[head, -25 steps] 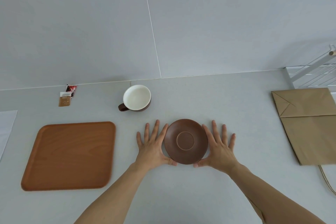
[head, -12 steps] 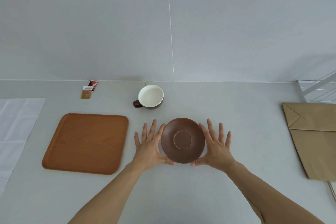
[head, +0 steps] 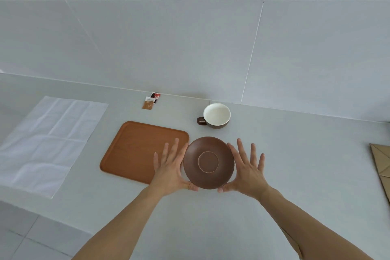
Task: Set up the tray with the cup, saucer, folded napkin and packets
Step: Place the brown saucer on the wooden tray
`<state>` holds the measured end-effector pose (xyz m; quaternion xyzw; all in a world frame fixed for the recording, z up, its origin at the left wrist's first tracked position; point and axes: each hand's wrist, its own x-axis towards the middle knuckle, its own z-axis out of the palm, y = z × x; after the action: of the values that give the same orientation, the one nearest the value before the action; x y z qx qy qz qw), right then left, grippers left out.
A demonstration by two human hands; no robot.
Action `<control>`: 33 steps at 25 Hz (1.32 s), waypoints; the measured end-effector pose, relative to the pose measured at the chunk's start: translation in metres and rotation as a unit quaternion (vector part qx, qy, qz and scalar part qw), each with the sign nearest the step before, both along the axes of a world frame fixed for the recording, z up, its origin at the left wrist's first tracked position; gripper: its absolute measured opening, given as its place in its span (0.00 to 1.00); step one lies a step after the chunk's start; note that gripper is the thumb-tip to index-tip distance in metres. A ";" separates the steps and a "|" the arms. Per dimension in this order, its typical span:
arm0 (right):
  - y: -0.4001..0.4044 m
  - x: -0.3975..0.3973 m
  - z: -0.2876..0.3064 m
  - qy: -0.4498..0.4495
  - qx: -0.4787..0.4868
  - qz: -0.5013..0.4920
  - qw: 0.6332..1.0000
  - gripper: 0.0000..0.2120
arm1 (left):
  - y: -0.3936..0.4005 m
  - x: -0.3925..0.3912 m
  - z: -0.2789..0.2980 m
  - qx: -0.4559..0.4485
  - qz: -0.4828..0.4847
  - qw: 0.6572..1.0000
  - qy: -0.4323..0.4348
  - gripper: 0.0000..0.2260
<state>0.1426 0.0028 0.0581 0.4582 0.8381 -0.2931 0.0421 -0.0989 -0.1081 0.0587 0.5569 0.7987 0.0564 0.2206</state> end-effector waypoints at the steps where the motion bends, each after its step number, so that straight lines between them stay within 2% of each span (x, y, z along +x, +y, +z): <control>1: -0.005 -0.011 0.000 0.002 0.000 -0.001 1.000 0.68 | -0.004 -0.011 0.001 -0.002 0.000 1.000 -0.001 0.65; 15: -0.065 -0.153 -0.018 -0.010 -0.023 -0.098 0.995 0.69 | -0.018 -0.170 -0.015 -0.050 -0.103 0.993 -0.024 0.63; 25: -0.067 -0.177 -0.041 -0.046 -0.045 -0.133 0.989 0.69 | -0.006 -0.195 -0.042 -0.083 -0.135 0.987 -0.036 0.63; 33: -0.063 -0.181 -0.052 -0.067 -0.042 -0.131 0.988 0.69 | 0.000 -0.198 -0.055 -0.093 -0.139 0.986 -0.010 0.62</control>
<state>-0.0384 -0.0599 0.0060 0.5807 0.7528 -0.2997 0.0789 -0.2970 -0.1085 0.0038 0.6388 0.7133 -0.0434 0.2850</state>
